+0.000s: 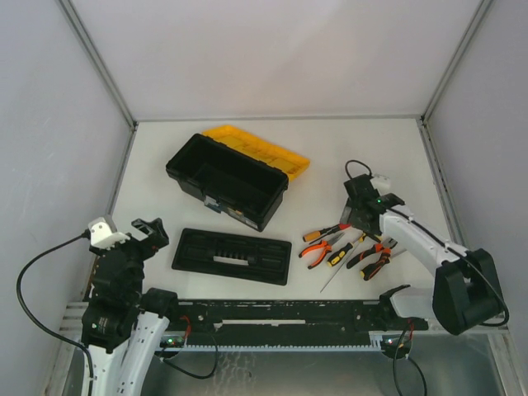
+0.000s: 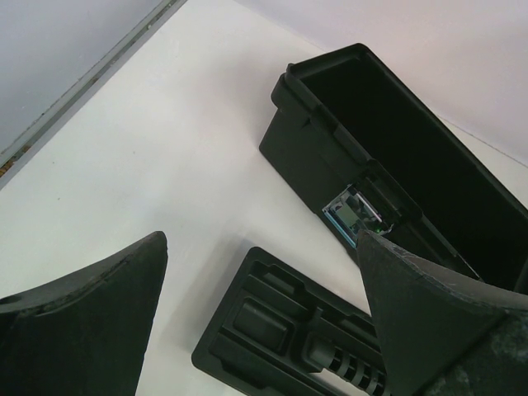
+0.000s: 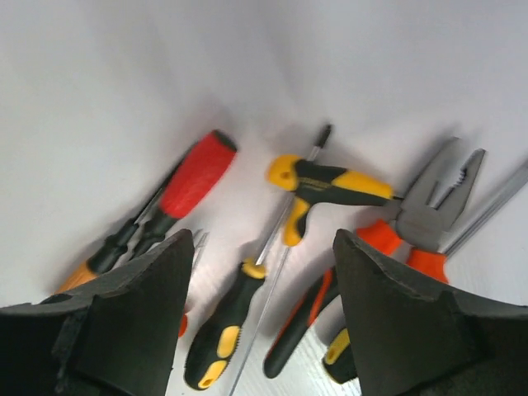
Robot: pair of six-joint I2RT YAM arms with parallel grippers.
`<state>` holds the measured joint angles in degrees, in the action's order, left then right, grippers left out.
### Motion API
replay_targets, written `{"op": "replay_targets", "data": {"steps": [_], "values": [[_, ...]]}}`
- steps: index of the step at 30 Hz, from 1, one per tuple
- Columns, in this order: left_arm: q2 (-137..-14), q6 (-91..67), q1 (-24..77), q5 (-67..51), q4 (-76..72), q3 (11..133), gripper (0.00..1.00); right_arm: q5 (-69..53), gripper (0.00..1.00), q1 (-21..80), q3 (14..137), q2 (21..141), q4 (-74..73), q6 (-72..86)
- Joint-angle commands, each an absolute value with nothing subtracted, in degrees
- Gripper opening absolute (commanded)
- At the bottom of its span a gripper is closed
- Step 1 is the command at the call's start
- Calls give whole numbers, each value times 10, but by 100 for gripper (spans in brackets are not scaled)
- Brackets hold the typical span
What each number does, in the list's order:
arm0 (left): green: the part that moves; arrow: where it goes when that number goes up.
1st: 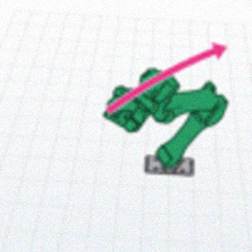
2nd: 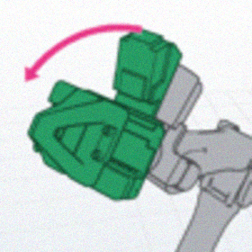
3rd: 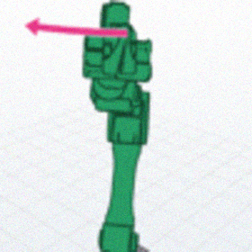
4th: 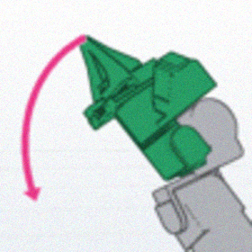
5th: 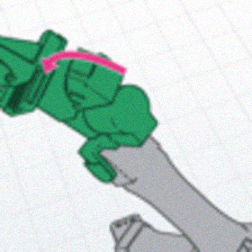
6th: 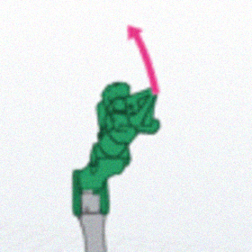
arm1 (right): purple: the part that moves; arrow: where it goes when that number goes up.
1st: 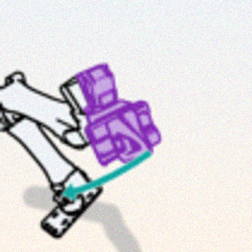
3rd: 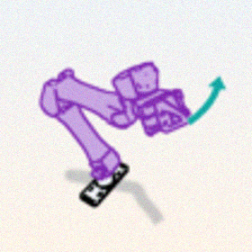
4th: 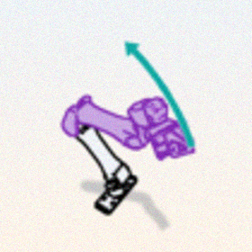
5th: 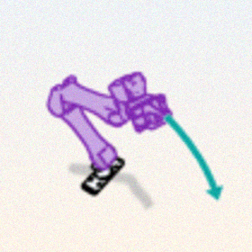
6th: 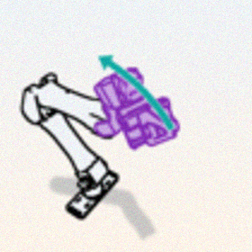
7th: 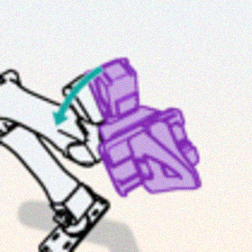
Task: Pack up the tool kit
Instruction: Pick up the tool from the center of the board.
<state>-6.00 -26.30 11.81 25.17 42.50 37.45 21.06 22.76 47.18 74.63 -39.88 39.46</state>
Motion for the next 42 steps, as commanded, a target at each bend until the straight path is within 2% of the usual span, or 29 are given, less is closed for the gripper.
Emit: {"op": "replay_targets", "data": {"steps": [1,4,7,11,14,17,21,26,31,42], "values": [[-67,-249,112,244,402,368,100,175,66,165,417,684,-396,430],[-68,-249,111,243,402,368,100,200,64,157,389,655,-395,473],[-67,-249,112,241,401,368,100,231,63,127,387,656,-379,450],[-66,-247,110,236,400,368,100,174,60,72,393,686,-344,401],[-63,-247,110,238,401,368,100,138,54,69,400,712,-319,367],[-59,-247,111,240,401,368,100,114,54,76,412,741,-317,354],[-58,-247,110,240,401,368,100,145,55,86,414,770,-312,359],[-56,-246,110,240,401,368,100,105,52,86,436,823,-280,341],[-54,-246,111,242,402,368,100,114,58,102,466,849,-289,327],[-50,-246,111,242,402,367,100,136,66,126,485,806,-308,296]]}}
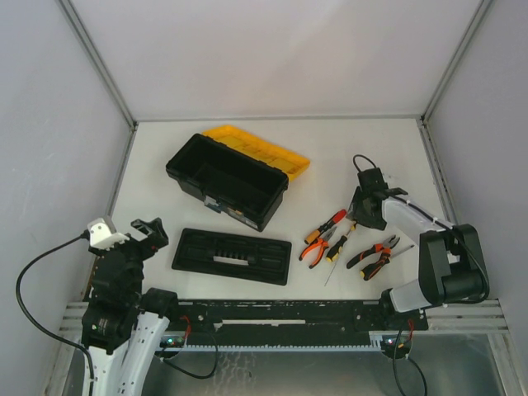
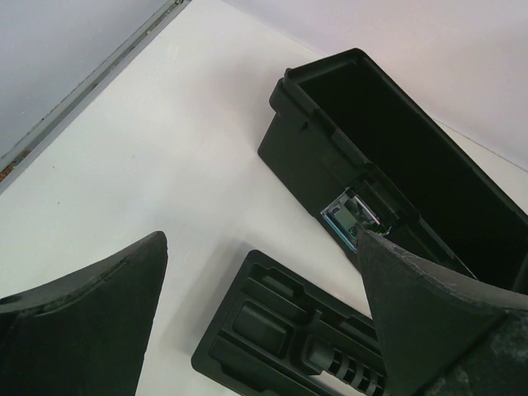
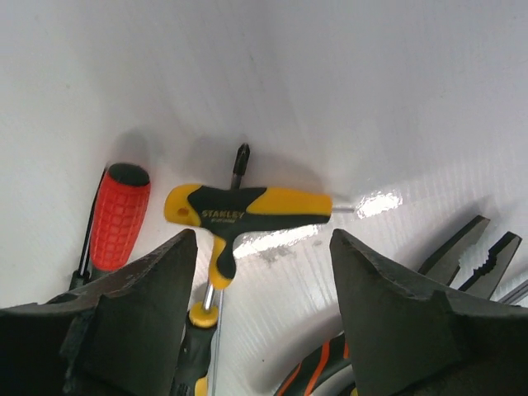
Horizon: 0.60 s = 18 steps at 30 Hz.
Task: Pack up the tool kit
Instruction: Pick up the tool from the center of the board.
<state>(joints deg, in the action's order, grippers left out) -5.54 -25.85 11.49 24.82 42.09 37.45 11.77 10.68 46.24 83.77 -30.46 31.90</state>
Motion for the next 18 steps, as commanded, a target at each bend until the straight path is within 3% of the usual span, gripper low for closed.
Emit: {"op": "replay_targets", "data": {"steps": [1,9,12,14,16,18], "values": [[-50,-246,111,243,402,367,100,129,66,129,487,805,-309,292],[-47,-246,111,243,402,368,100,137,62,135,477,817,-320,375],[-46,-246,111,245,403,368,100,144,53,137,458,804,-302,407],[-46,-246,110,244,402,367,100,127,51,136,449,807,-285,411],[-47,-246,110,243,402,367,100,125,39,135,449,820,-279,415],[-47,-246,111,243,402,368,100,123,36,133,447,832,-274,419]]}}
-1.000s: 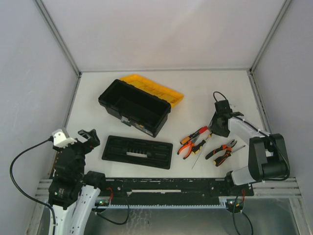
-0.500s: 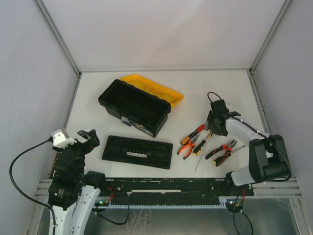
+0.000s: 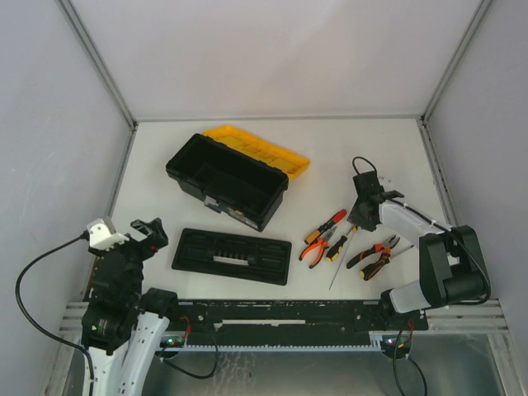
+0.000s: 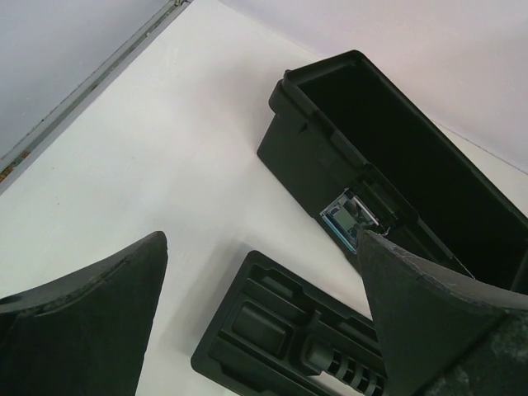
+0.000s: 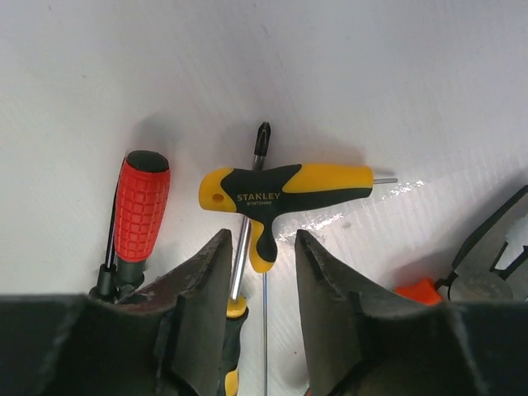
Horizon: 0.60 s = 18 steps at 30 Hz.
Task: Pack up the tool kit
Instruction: Pick up the tool from the center of the board.
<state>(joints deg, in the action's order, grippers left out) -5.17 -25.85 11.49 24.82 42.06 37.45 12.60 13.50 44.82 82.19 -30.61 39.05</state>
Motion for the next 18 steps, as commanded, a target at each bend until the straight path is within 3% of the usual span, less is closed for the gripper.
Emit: {"op": "replay_targets", "data": {"steps": [1,4,10,13,18], "values": [[-46,-246,111,243,402,368,100,118,36,131,445,836,-268,421],[-46,-246,110,244,402,368,100,109,27,131,439,844,-249,421],[-46,-247,110,244,402,368,100,126,27,129,436,851,-251,428],[-47,-246,110,245,403,367,100,140,13,130,434,827,-261,431],[-48,-246,110,244,403,367,100,172,14,136,433,760,-294,432]]}}
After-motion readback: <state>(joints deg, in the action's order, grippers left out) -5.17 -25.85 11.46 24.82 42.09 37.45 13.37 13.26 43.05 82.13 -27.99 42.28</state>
